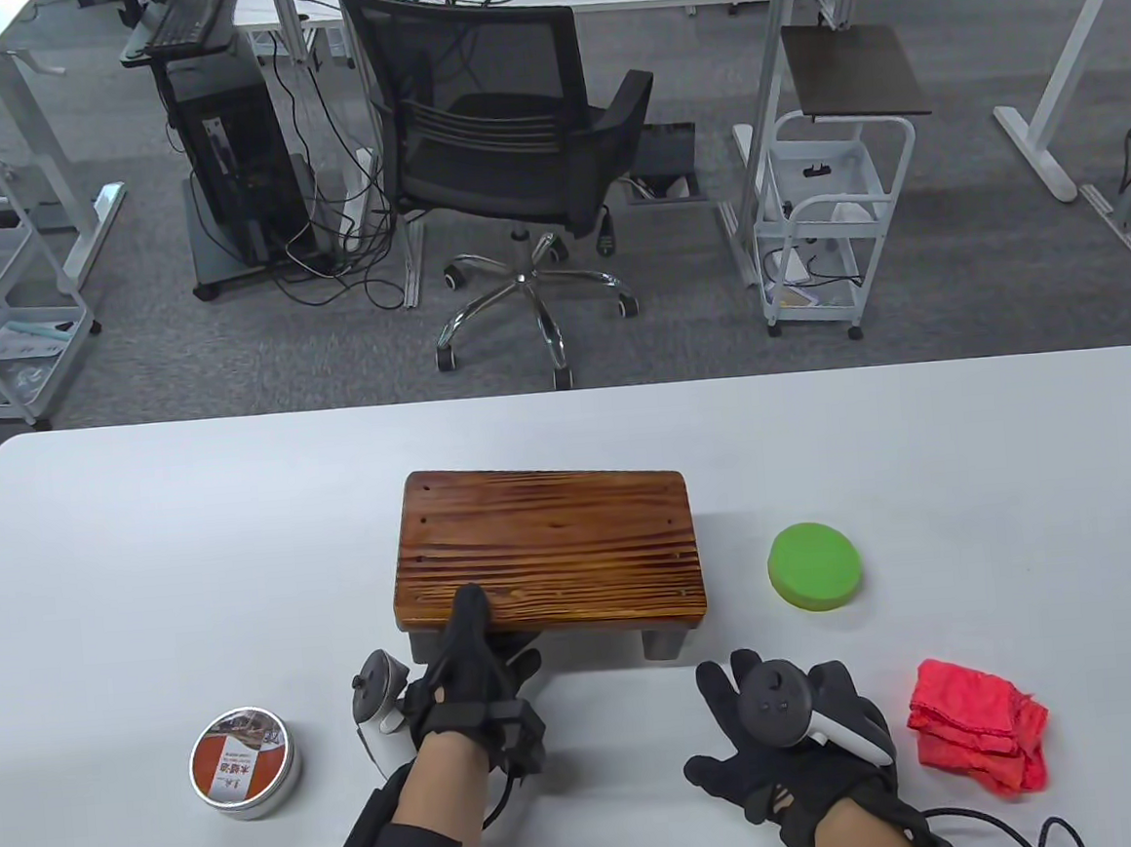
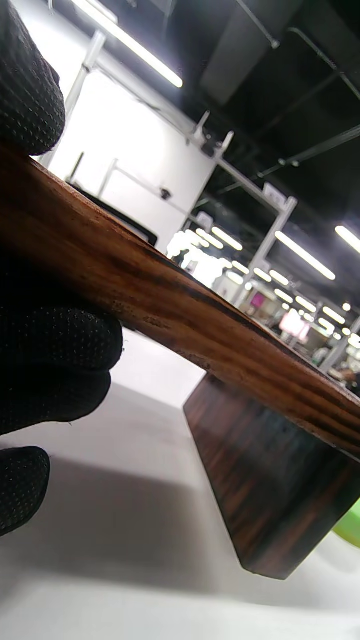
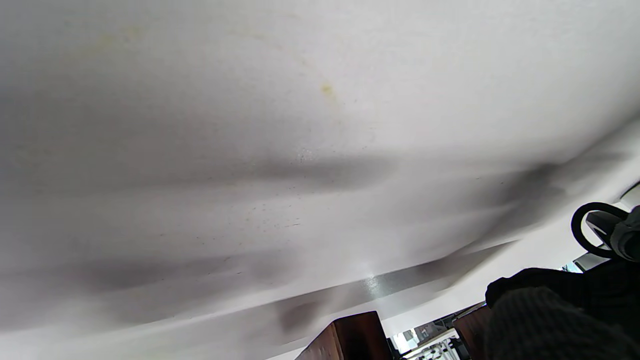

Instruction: Dip and apply wood wax on stool

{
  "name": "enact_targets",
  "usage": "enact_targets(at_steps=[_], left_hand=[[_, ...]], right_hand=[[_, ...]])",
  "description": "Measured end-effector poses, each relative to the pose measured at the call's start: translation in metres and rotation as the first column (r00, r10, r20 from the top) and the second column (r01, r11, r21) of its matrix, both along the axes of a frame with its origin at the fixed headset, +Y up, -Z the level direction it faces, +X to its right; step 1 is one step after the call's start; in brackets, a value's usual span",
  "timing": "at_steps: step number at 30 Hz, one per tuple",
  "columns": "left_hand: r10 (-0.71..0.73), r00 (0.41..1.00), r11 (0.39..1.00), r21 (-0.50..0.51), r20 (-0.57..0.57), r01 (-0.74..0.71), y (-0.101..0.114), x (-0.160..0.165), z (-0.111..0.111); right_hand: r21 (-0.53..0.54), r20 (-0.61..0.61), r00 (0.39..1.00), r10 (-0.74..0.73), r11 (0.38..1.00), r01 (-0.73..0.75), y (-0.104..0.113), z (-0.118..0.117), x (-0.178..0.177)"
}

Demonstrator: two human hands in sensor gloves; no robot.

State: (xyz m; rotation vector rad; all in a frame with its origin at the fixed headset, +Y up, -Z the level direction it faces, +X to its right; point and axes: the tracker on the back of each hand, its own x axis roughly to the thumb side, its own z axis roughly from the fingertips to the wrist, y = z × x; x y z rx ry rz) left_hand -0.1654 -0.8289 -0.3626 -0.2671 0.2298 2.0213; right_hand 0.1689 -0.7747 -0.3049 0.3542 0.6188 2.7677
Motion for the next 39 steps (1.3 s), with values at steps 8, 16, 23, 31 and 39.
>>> enact_targets(at_steps=[8, 16, 23, 31, 39], left_hand=[[0.050, 0.999, 0.999, -0.011, 0.018, -0.050, -0.011, 0.014, 0.002], [0.087, 0.996, 0.996, -0.040, 0.032, -0.086, -0.022, 0.024, -0.001], [0.086, 0.995, 0.995, -0.044, 0.043, -0.084, -0.026, 0.026, -0.004], [0.100, 0.994, 0.992, -0.084, 0.040, -0.097, -0.028, 0.023, -0.003], [0.128, 0.990, 0.984, -0.134, 0.064, -0.119, -0.029, 0.025, 0.001]], right_hand=[[0.007, -0.002, 1.000, 0.001, 1.000, -0.001, 0.000, 0.002, 0.001], [0.004, -0.004, 1.000, 0.005, 1.000, -0.005, 0.000, 0.002, 0.001], [0.006, 0.001, 1.000, 0.003, 1.000, -0.003, 0.000, 0.002, 0.002], [0.003, 0.000, 1.000, 0.005, 1.000, -0.005, 0.000, 0.001, 0.001], [0.005, -0.001, 1.000, 0.002, 1.000, -0.002, 0.000, 0.001, 0.001]])
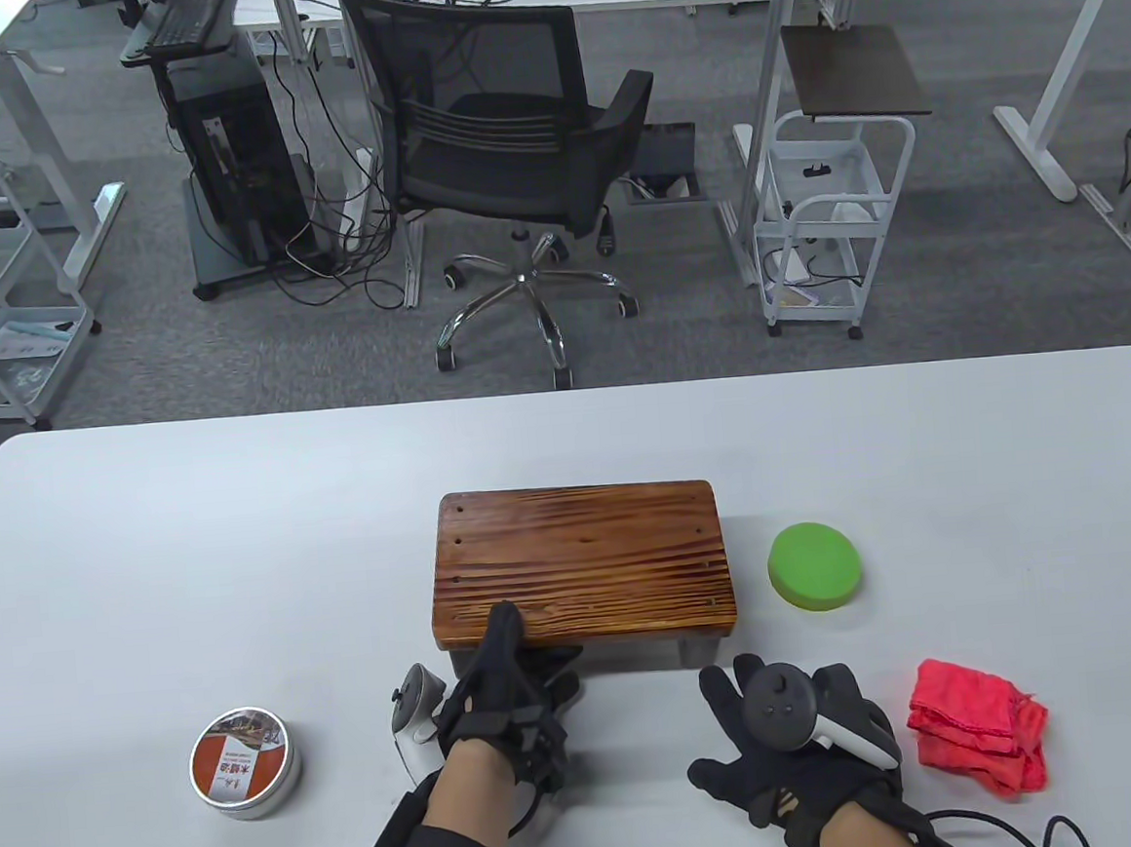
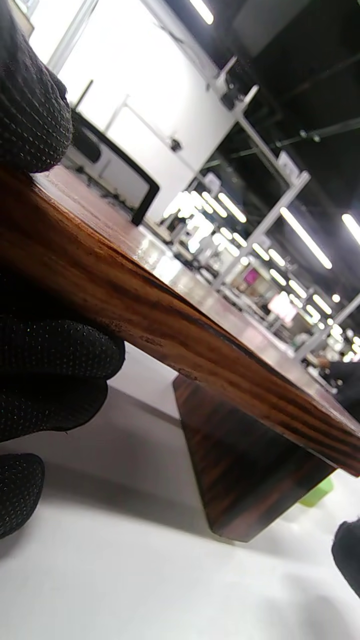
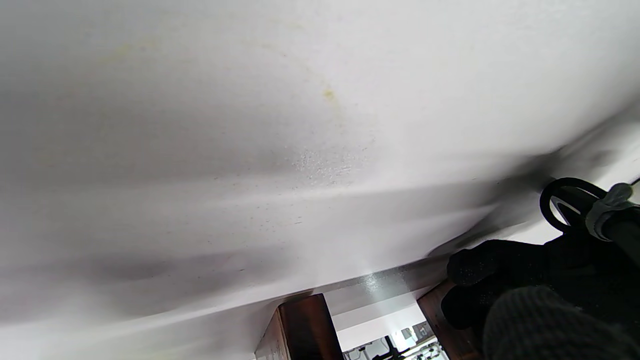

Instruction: Dip and apply wood wax on stool

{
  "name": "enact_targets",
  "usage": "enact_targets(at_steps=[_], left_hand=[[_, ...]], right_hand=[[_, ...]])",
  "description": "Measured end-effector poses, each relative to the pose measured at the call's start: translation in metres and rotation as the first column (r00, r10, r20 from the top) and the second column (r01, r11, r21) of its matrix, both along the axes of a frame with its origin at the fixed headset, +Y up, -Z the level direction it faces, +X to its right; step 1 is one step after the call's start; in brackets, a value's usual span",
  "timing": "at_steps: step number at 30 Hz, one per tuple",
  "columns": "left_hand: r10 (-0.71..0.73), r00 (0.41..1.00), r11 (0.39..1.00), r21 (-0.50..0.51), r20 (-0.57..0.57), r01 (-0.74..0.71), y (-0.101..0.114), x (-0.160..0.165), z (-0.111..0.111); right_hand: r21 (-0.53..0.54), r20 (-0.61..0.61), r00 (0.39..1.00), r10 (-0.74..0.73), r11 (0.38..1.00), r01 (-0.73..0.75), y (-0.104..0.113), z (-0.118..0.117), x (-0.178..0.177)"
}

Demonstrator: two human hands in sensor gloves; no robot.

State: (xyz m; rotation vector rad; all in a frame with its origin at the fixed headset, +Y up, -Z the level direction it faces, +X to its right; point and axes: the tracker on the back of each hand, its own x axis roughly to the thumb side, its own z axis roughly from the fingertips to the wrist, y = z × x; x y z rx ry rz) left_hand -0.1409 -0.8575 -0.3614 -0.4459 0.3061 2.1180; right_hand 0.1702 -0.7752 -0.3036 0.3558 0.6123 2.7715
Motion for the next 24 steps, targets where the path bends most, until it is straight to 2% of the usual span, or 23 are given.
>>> enact_targets(at_steps=[7, 15, 20, 24], left_hand=[[0.026, 0.999, 0.999, -0.036, 0.024, -0.025, -0.002, 0.001, 0.003], [0.059, 0.989, 0.998, -0.015, 0.135, -0.057, 0.000, 0.000, 0.009], [-0.110, 0.952, 0.994, 0.029, 0.284, 0.106, 0.005, -0.012, 0.011], [-0.277, 0.859, 0.961, 0.116, 0.430, 0.252, 0.019, -0.015, 0.012]], right_hand=[[-0.001, -0.002, 1.000, -0.012, 1.000, 0.012, -0.001, 0.000, 0.000], [-0.002, 0.001, 0.999, -0.033, 0.999, 0.033, -0.001, 0.002, 0.001], [0.003, 0.000, 0.999, -0.048, 0.999, 0.048, -0.001, 0.003, 0.001], [0.000, -0.006, 0.999, -0.048, 0.999, 0.048, -0.001, 0.003, 0.001]])
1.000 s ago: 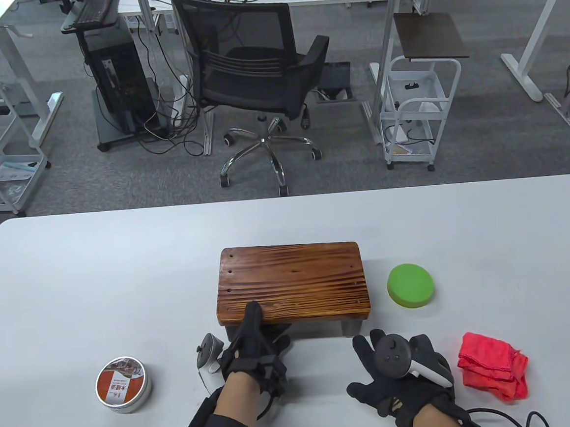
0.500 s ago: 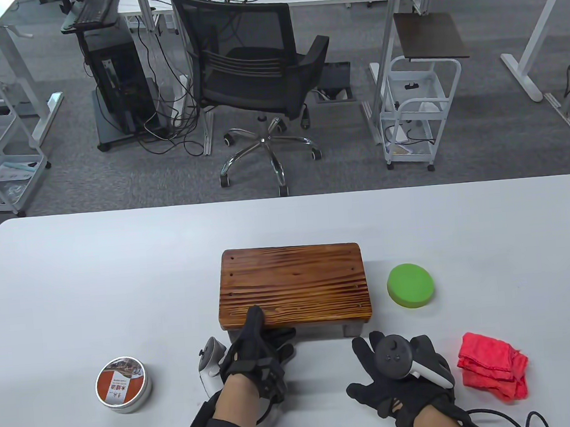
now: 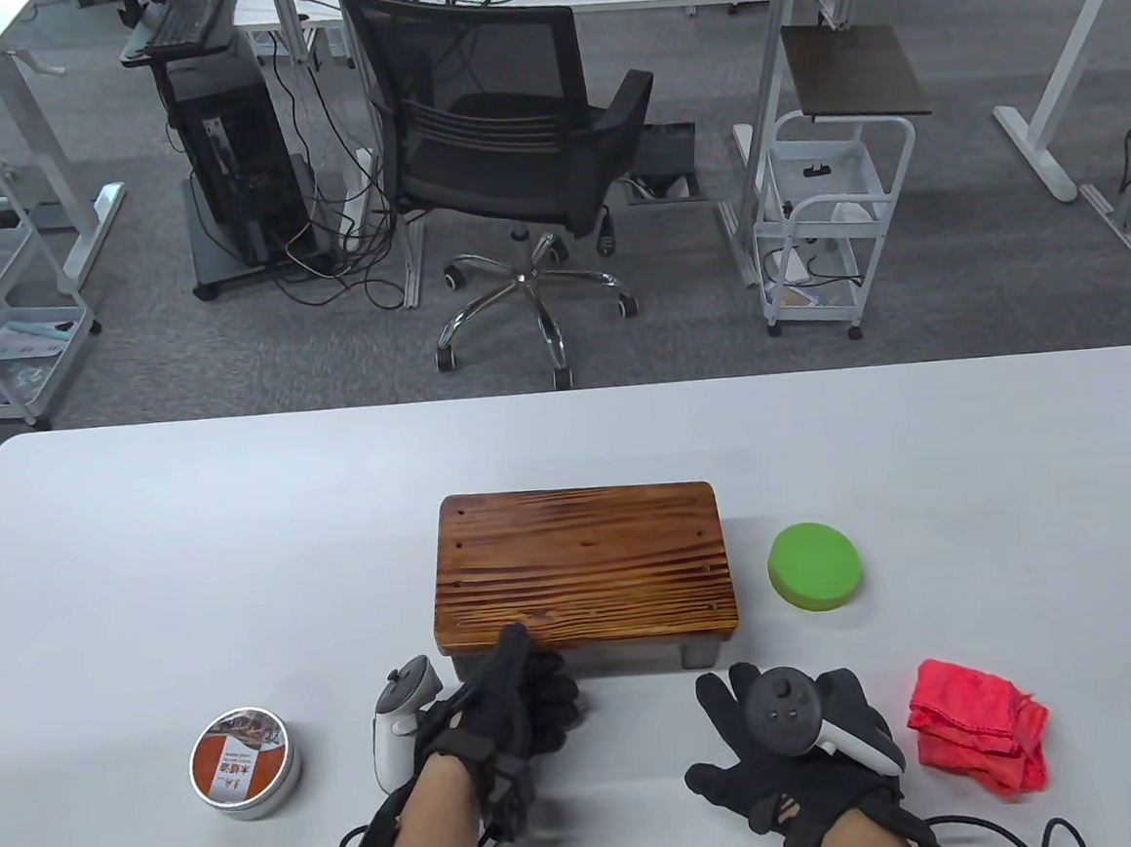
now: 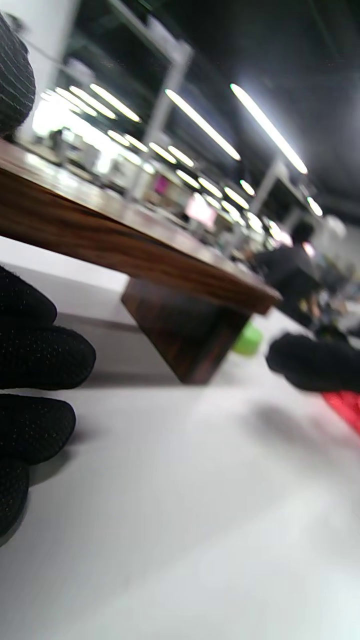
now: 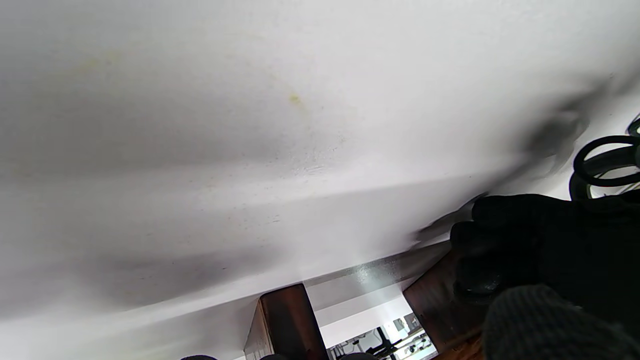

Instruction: Dip and apply wood wax on stool

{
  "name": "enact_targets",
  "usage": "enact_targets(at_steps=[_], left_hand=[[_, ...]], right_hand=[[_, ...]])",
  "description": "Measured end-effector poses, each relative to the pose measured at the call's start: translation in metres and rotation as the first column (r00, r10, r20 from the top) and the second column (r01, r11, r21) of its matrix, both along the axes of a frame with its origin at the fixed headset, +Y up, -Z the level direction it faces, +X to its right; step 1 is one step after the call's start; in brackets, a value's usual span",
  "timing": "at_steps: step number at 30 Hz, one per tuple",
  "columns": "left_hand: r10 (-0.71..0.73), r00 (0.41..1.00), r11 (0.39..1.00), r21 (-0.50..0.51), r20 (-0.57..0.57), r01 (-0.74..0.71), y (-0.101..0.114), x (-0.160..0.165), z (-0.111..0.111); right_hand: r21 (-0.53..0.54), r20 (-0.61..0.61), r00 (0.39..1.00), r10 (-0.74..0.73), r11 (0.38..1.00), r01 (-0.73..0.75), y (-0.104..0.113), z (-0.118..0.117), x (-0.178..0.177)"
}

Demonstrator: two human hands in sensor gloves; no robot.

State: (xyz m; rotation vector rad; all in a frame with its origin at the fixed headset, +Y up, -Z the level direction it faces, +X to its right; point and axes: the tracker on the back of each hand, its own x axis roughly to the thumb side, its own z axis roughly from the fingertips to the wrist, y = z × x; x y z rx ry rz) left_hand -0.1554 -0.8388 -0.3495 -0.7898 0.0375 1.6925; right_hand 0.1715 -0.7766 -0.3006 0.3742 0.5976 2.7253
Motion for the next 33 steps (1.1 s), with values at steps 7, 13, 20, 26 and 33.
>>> enact_targets(at_steps=[7, 13, 20, 26, 33], left_hand=[[-0.423, 0.881, 0.888, 0.287, 0.210, 0.358, 0.044, 0.017, 0.007], [-0.701, 0.707, 0.615, 0.580, 0.093, 0.534, 0.092, 0.031, 0.022], [-0.746, 0.604, 0.223, 0.748, -0.283, 0.625, 0.138, 0.023, 0.034], [-0.622, 0.449, -0.153, 0.662, -0.641, 0.734, 0.162, -0.006, 0.037], [-0.578, 0.283, -0.346, 0.544, -0.765, 0.764, 0.156, -0.020, 0.033]], right_hand=[[-0.008, 0.000, 1.000, -0.002, 1.000, 0.002, -0.001, 0.001, 0.001], [-0.014, -0.001, 1.000, 0.001, 1.000, -0.001, -0.002, 0.000, 0.001], [-0.017, 0.000, 1.000, 0.011, 1.000, -0.011, -0.002, 0.001, -0.001], [-0.008, 0.000, 1.000, 0.019, 1.000, -0.019, -0.002, 0.001, -0.002], [-0.013, 0.003, 1.000, 0.024, 1.000, -0.024, -0.002, 0.001, -0.003]])
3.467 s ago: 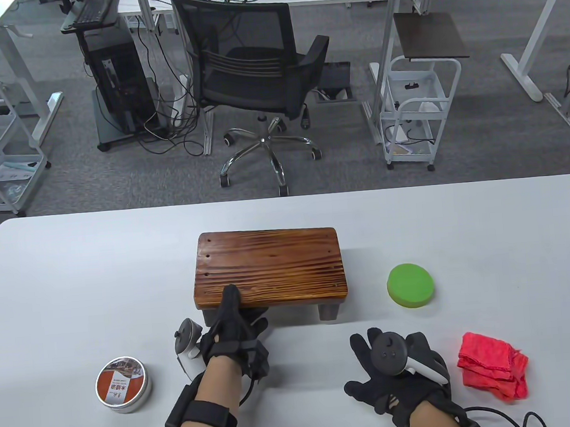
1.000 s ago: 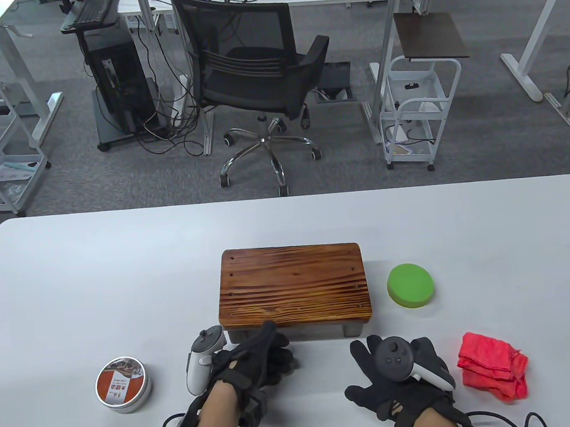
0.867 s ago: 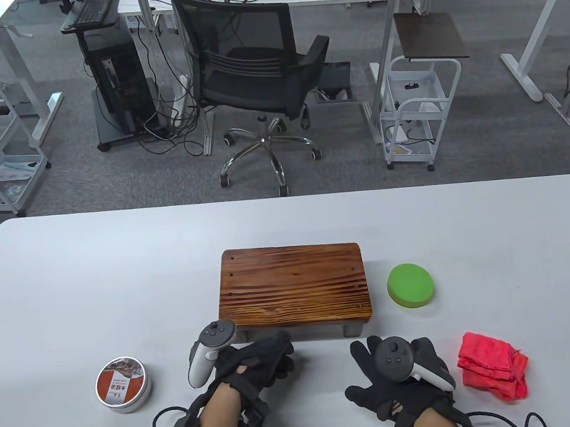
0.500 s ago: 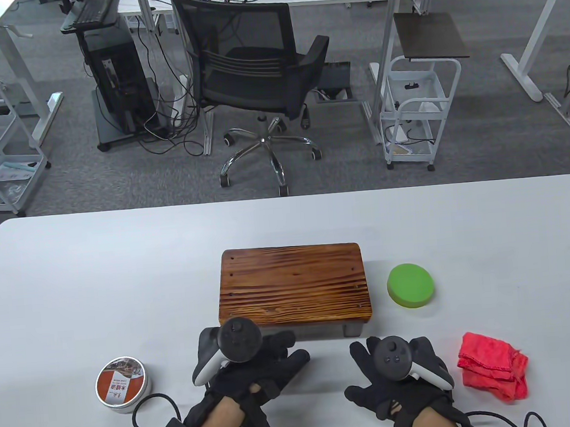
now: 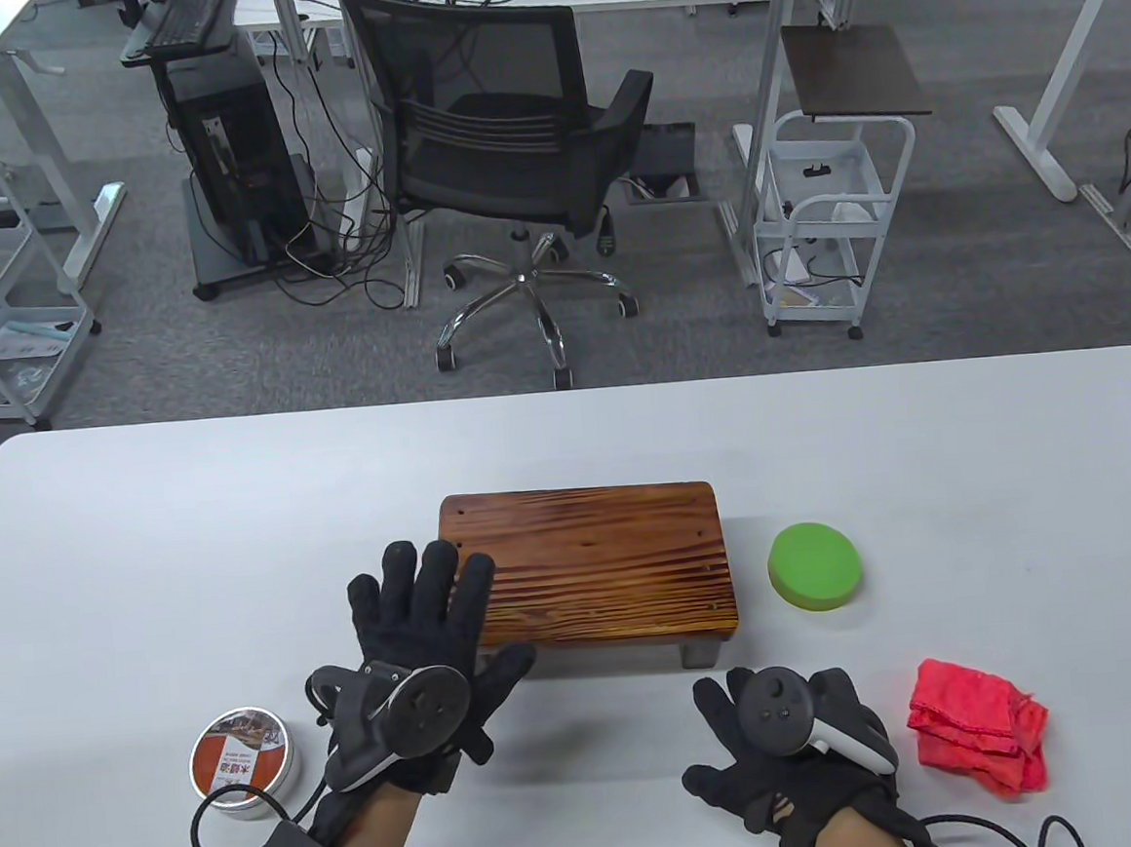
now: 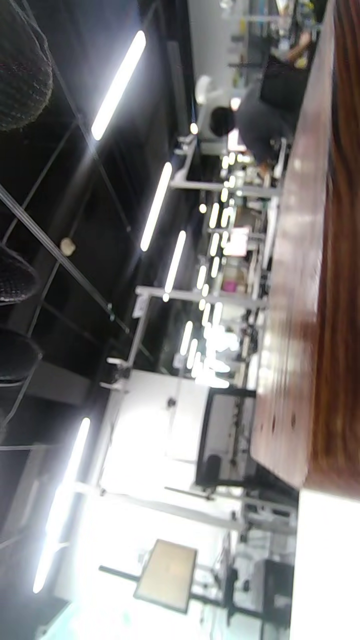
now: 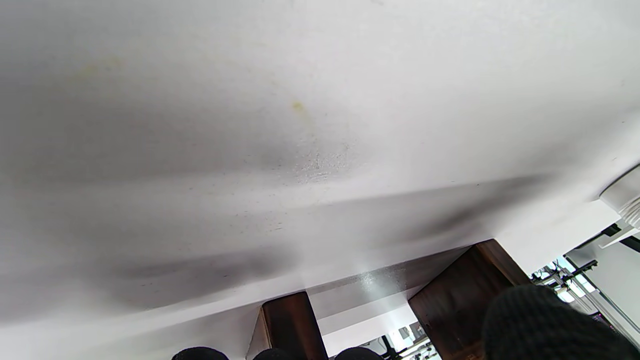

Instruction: Dip and apply wood wax on stool

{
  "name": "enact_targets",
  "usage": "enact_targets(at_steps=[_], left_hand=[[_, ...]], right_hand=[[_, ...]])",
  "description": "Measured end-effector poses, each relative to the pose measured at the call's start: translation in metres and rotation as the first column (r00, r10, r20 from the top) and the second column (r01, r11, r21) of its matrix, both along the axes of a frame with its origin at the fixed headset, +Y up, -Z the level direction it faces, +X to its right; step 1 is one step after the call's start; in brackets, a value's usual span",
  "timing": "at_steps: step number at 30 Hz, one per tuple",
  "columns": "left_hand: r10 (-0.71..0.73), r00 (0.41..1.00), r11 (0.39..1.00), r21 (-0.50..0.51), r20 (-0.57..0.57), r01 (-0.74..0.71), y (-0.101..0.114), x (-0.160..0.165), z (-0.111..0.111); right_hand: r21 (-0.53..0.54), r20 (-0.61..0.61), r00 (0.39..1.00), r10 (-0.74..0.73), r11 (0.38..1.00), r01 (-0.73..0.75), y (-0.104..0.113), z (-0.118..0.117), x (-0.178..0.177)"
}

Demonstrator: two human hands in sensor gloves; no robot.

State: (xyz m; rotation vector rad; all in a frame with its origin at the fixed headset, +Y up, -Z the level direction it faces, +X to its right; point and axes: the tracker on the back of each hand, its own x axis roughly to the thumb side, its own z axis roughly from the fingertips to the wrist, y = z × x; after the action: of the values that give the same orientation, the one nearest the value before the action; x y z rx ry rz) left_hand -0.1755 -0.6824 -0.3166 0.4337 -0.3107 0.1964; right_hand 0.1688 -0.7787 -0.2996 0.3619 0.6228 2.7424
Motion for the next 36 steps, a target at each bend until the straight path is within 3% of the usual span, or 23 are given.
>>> enact_targets(at_steps=[6, 13, 18, 22, 25, 31, 36], left_hand=[[-0.081, 0.992, 0.995, -0.074, -0.093, 0.074, -0.021, -0.007, -0.010], [-0.023, 0.991, 0.990, -0.142, -0.131, 0.004, -0.035, -0.020, -0.013], [-0.003, 0.992, 0.984, -0.175, -0.129, -0.020, -0.037, -0.020, -0.013], [0.014, 0.991, 0.979, -0.202, -0.133, -0.041, -0.039, -0.023, -0.014], [0.021, 0.990, 0.972, -0.230, -0.143, -0.054, -0.041, -0.025, -0.015], [0.039, 0.988, 0.966, -0.245, -0.149, -0.076, -0.041, -0.028, -0.016], [0.036, 0.989, 0.962, -0.264, -0.144, -0.074, -0.042, -0.027, -0.017]], right_hand=[[0.004, 0.005, 1.000, 0.001, 1.000, -0.001, 0.001, 0.000, 0.000], [0.042, 0.000, 1.000, 0.004, 0.999, -0.004, 0.008, 0.002, 0.002], [0.126, 0.025, 1.000, -0.018, 0.992, 0.015, 0.029, 0.004, 0.016], [0.231, 0.152, 0.986, -0.074, 0.972, 0.038, 0.053, -0.001, 0.053], [0.254, 0.307, 0.951, -0.027, 0.966, -0.054, 0.060, -0.010, 0.092], [0.038, 0.477, 0.864, 0.164, 0.978, -0.207, 0.041, -0.015, 0.158], [-0.146, 0.440, 0.849, 0.293, 0.956, -0.254, 0.014, -0.011, 0.181]])
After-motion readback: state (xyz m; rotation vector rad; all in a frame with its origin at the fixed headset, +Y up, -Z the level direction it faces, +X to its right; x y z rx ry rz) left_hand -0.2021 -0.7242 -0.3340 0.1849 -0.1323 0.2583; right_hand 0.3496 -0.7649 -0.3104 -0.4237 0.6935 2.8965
